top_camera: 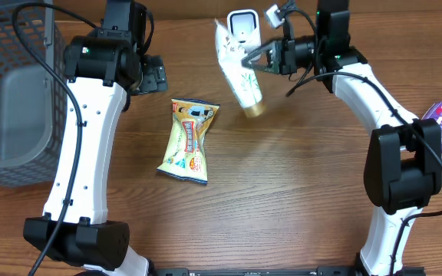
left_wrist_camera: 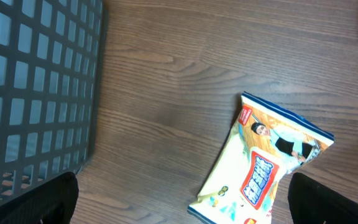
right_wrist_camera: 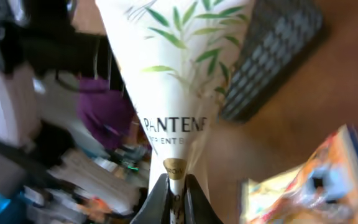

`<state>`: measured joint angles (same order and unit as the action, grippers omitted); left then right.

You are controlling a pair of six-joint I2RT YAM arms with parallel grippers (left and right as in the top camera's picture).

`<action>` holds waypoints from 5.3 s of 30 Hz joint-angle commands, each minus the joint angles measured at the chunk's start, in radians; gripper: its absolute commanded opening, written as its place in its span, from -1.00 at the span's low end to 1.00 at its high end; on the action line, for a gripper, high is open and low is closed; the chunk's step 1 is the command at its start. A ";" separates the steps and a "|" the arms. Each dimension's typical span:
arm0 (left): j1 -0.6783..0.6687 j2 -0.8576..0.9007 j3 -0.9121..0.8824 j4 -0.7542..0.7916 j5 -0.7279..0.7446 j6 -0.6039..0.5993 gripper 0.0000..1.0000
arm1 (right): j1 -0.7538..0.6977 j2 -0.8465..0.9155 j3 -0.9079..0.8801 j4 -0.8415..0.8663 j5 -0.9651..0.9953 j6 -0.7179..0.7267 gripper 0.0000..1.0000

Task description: Scan the item barcode

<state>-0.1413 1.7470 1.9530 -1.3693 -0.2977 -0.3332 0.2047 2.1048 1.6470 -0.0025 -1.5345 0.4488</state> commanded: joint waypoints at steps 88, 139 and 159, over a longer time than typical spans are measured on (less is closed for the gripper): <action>0.003 0.001 0.000 0.001 0.003 0.019 0.99 | 0.651 0.130 -0.008 -0.818 1.915 -0.341 0.99; 0.003 0.001 0.000 0.001 0.003 0.019 0.99 | -0.004 0.128 0.083 -0.567 0.085 -0.285 -0.92; 0.003 0.001 0.000 0.001 0.003 0.019 1.00 | -0.022 0.076 0.084 -0.129 0.082 0.027 -0.93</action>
<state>-0.1413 1.7473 1.9526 -1.3685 -0.2981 -0.3332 0.1837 2.2490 1.7020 -0.1421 -1.4017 0.4332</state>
